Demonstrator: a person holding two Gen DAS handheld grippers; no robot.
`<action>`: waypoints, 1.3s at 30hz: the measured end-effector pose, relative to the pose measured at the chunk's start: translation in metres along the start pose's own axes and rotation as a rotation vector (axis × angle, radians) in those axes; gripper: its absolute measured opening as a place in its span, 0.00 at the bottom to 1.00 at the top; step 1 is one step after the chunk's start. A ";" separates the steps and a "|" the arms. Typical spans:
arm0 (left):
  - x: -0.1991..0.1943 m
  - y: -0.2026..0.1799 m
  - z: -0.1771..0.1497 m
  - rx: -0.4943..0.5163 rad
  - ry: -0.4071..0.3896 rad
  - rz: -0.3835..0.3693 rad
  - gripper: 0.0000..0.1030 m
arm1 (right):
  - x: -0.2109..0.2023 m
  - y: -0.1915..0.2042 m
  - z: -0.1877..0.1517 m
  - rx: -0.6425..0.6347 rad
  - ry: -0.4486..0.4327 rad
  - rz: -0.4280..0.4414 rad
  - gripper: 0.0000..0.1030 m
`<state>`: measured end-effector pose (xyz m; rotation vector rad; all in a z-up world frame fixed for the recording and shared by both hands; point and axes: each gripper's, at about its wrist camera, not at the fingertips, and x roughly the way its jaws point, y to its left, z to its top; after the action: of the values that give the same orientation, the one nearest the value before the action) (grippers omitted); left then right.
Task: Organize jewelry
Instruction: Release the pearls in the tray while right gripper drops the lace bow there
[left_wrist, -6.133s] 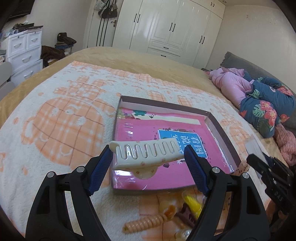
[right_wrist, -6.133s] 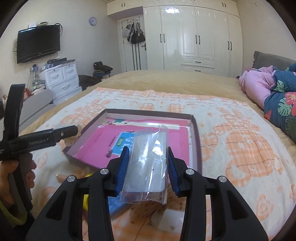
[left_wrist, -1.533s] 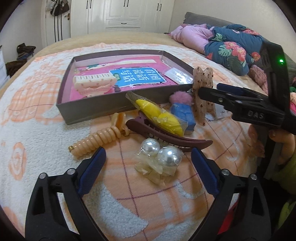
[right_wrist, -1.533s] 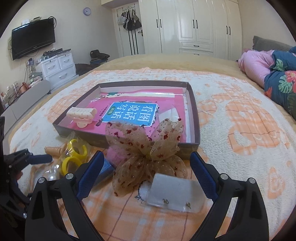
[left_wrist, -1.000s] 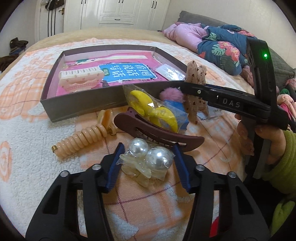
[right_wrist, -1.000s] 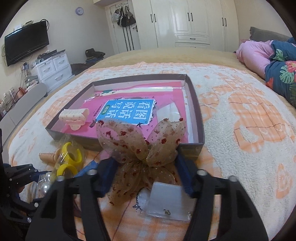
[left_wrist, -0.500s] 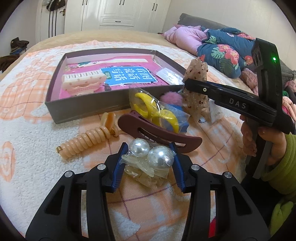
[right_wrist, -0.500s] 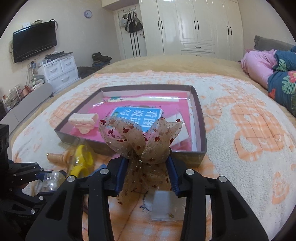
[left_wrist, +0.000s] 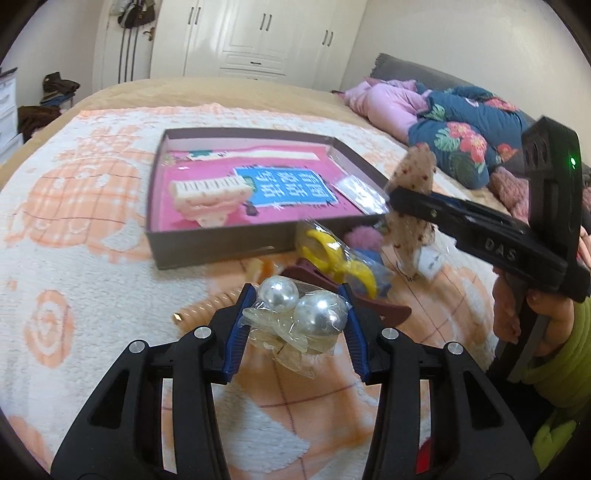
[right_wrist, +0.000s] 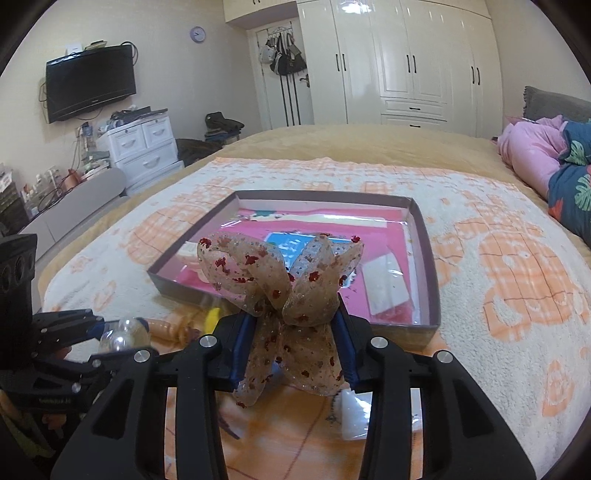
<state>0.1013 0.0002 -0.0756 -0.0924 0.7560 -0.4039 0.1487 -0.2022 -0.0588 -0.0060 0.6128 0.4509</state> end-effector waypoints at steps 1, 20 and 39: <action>-0.001 0.003 0.001 -0.009 -0.006 0.005 0.36 | 0.000 0.002 0.001 -0.002 -0.001 0.004 0.37; -0.016 0.035 0.031 -0.091 -0.098 0.062 0.36 | 0.002 0.021 0.014 -0.020 -0.018 0.067 0.38; 0.014 0.024 0.078 -0.056 -0.123 0.053 0.36 | 0.013 -0.012 0.041 0.041 -0.062 -0.004 0.38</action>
<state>0.1718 0.0116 -0.0333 -0.1481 0.6475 -0.3240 0.1861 -0.2023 -0.0336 0.0458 0.5605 0.4327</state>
